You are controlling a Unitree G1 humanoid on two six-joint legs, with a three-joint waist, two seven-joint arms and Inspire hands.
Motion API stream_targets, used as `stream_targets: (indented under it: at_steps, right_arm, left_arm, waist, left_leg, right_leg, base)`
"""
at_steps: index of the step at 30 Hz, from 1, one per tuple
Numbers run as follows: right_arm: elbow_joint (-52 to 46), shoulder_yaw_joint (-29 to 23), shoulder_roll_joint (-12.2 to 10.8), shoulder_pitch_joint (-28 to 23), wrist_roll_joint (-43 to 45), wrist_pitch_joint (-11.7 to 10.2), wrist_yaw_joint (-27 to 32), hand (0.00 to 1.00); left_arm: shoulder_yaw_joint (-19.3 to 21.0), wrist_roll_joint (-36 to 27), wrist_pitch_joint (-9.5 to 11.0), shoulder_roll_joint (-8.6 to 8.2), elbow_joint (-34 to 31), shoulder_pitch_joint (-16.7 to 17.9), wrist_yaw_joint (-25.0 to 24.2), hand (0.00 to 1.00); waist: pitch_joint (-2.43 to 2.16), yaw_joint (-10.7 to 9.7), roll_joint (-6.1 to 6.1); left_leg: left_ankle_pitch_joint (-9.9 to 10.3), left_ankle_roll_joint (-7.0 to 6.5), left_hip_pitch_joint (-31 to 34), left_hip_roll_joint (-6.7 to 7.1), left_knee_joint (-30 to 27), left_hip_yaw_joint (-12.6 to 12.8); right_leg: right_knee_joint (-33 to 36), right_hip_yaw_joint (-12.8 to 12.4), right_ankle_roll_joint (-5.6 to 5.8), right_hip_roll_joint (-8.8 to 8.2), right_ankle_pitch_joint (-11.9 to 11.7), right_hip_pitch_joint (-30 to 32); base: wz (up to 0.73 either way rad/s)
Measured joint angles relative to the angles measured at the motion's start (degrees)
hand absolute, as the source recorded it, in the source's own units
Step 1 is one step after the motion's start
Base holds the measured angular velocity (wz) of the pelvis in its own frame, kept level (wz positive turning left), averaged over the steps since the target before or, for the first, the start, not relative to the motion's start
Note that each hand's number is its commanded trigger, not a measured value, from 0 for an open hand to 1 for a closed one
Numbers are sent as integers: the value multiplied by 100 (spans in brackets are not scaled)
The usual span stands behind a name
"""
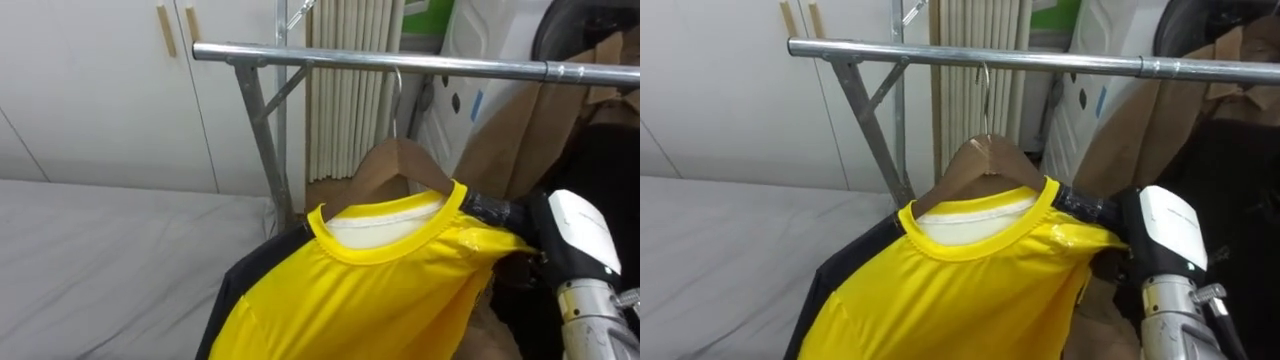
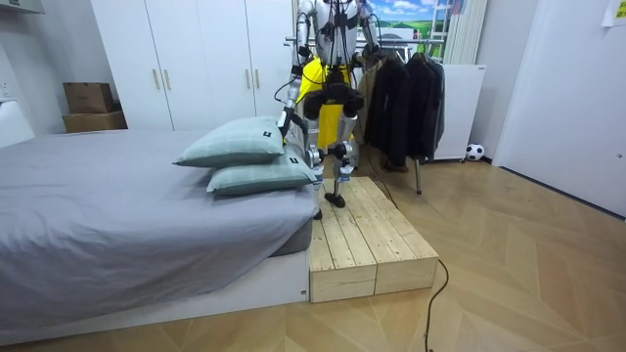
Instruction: Hang clothes
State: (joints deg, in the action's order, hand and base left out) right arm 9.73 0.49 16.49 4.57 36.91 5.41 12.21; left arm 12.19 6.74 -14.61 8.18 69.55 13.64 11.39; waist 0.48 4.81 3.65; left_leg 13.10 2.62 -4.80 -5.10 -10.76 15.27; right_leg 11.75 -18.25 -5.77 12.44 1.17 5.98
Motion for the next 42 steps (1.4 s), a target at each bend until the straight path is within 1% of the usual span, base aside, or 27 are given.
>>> stream_targets:
  at_steps: [2, 4, 6, 9, 12, 13, 18, 23, 26, 30, 31, 34, 39, 42]
  right_arm:
    - [143, 3, -1, 107, -36, 19, -6, 100]
    - [235, 3, 0, 190, -32, 67, -57, 100]
    - [234, 1, 4, 212, -36, 79, -58, 100]
    - [234, 2, 48, 354, -36, 97, -81, 100]
    - [232, 2, 59, 630, -36, 89, -86, 100]
    - [229, 2, 79, 717, -36, 80, -86, 100]
    - [227, 2, 109, 906, -40, 67, -85, 100]
    - [232, 3, 121, 909, -72, 89, -77, 100]
    - [272, 3, 122, 910, -106, 86, -25, 100]
    - [475, 8, 121, 946, -116, 84, 47, 100]
    - [638, 8, 121, 1004, -124, 97, 73, 100]
    - [754, 4, 147, 1075, -152, 93, 87, 100]
    - [823, 4, 284, 1182, -746, 96, 90, 100]
    - [1067, 4, 322, 1352, -1032, 117, 89, 100]
  left_arm:
    - [2, 33, 0, -2, -66, 2, 54, 0]
    - [29, 113, 0, -3, -120, 10, 55, 0]
    - [133, 236, 1, -15, -212, 37, 55, 0]
    - [134, 290, 40, -28, -224, 44, 54, 0]
    - [128, 291, 48, -26, -250, 44, 47, 0]
    - [129, 291, 71, -25, -256, 44, 46, 0]
    - [134, 289, 91, -21, -300, 46, 35, 0]
    - [112, 240, 93, 3, -312, 43, 34, 0]
    - [106, 233, 93, 7, -312, 43, 33, 0]
    - [102, 235, 93, 14, -315, 44, 33, 0]
    - [108, 235, 93, 18, -315, 52, 29, 0]
    - [126, 247, 107, 20, -318, 59, -4, 0]
    - [163, 280, 109, 22, -322, 63, -78, 0]
    - [161, 289, 108, 19, -462, 169, -120, 0]
  waist:
    - [3, 23, 18]
    - [20, 95, 54]
    - [36, 138, 88]
    - [34, 211, 108]
    - [30, 262, 111]
    - [27, 282, 115]
    - [20, 317, 120]
    - [15, 321, 128]
    - [10, 319, 139]
    - [9, 320, 145]
    - [12, 319, 145]
    - [12, 324, 147]
    - [11, 327, 145]
    - [9, 333, 141]
  left_leg:
    - [-24, 33, 7, 6, -8, -77]
    - [-52, 19, 16, 49, -2, -220]
    - [-52, 16, 22, 68, 3, -285]
    - [-41, -1, 21, 74, 6, -281]
    - [-37, -2, 3, 71, 12, -286]
    - [-37, -2, 2, 69, 12, -299]
    - [-38, 2, 5, 66, 10, -387]
    - [-41, 8, 5, 67, 3, -456]
    - [-41, 8, 2, 74, 0, -468]
    - [-41, 8, -22, 75, -22, -487]
    - [-41, 7, -52, 78, -19, -496]
    - [-40, 7, -50, 83, -19, -500]
    - [-38, 4, -49, 82, -19, -501]
    - [-38, 4, -68, 79, -13, -502]
  right_leg:
    - [2, 34, -8, -17, 5, -19]
    - [11, 26, -14, -22, 12, -18]
    - [-2, 23, -11, -18, 15, -7]
    - [4, 42, -7, -20, 21, 3]
    - [29, 179, -26, -51, 11, 6]
    - [67, 216, -54, -53, -3, 8]
    - [91, 270, -98, -62, 34, -1]
    - [98, 340, -126, -77, 56, -14]
    - [91, 347, -78, -83, 136, -17]
    - [84, 327, -74, -84, 142, -60]
    - [80, 288, -53, -77, 166, -97]
    - [92, 258, -44, -68, 176, -96]
    - [90, 262, -43, -69, 175, -91]
    - [94, 285, -63, -70, 165, -98]
  base:
    - [12]
    - [0]
    - [-4]
    - [0]
    - [1]
    - [5]
    - [10]
    - [7]
    - [1]
    - [3]
    - [4]
    - [0]
    - [0]
    - [0]
